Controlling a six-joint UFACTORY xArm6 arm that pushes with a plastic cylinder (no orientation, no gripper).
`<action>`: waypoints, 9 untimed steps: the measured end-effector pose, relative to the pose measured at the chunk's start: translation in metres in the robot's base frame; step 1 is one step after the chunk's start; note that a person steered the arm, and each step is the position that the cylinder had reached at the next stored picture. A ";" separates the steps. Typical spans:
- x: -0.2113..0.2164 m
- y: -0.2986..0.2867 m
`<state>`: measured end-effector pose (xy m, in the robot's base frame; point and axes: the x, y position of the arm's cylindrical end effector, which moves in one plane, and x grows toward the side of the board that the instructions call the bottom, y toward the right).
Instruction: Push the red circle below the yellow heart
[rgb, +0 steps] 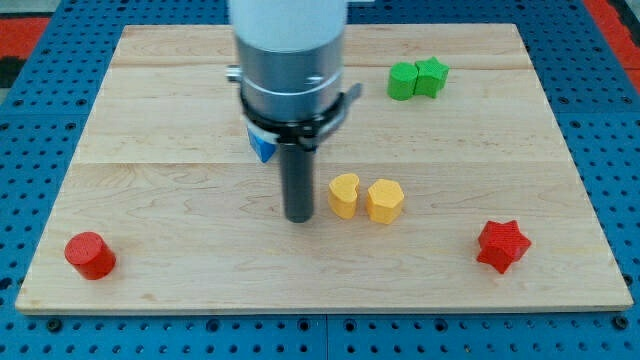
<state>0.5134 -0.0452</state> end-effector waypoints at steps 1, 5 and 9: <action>-0.003 -0.098; 0.036 -0.259; 0.072 -0.180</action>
<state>0.5855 -0.2254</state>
